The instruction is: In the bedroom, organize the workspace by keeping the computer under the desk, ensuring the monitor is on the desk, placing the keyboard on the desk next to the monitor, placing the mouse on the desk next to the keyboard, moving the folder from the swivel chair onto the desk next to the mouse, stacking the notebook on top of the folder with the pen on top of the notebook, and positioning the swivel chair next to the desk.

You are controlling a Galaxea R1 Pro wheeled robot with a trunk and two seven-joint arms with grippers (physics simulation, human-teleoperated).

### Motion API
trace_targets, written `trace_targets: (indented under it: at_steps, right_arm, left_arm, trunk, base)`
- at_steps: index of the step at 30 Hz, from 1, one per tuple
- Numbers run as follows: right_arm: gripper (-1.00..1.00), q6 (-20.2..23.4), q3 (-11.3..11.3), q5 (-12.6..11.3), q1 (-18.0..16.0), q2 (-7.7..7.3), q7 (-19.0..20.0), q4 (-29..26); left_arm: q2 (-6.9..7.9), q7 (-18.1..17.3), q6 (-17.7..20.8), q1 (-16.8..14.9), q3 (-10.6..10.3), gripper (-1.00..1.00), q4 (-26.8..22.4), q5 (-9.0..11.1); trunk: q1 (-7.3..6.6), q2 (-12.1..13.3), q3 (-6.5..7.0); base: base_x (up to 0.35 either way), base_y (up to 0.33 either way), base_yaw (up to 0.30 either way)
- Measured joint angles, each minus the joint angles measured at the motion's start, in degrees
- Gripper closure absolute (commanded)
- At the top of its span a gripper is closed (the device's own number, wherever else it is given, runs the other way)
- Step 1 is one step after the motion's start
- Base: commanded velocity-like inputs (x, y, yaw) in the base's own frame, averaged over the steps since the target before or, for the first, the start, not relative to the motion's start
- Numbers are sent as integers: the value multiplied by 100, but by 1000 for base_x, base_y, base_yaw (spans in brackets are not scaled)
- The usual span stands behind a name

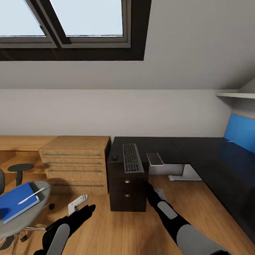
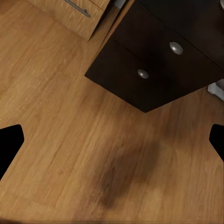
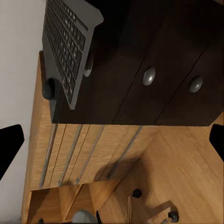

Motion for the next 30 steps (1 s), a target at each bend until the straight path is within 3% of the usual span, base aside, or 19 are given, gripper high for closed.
trace_targets:
  at_steps: [1, 2, 6, 18, 30]
  right_arm:
    - [-100, 6, 5, 4, 0, -1, 356, 2]
    - [-100, 7, 5, 5, 0, -1, 459, 3]
    - [-100, 19, 0, -9, 0, -1, 606, 3]
    - [-100, -6, 56, 9, 2, 12, 868, 3]
    - [-100, -24, 94, 33, 0, 47, 869, 31]
  left_arm:
    - [0, 0, 1, 29, -1, -100, -18, -2]
    - [0, -1, 1, 37, -1, -100, -23, 0]
    - [0, 3, 8, 45, -1, -100, -23, 12]
    - [0, -2, 26, 49, 3, -100, -22, 34]
    - [-8, -2, 21, 49, -1, -100, 21, 50]
  trunk:
    - [22, -40, -18]
    - [44, -80, -36]
    - [132, -241, -108]
    - [396, -722, -323]
    - [659, -1204, -539]
  base:
    - [0, 0, 0]
    - [0, 0, 0]
    - [0, 0, 0]
    - [0, 0, 0]
    - [0, 0, 0]
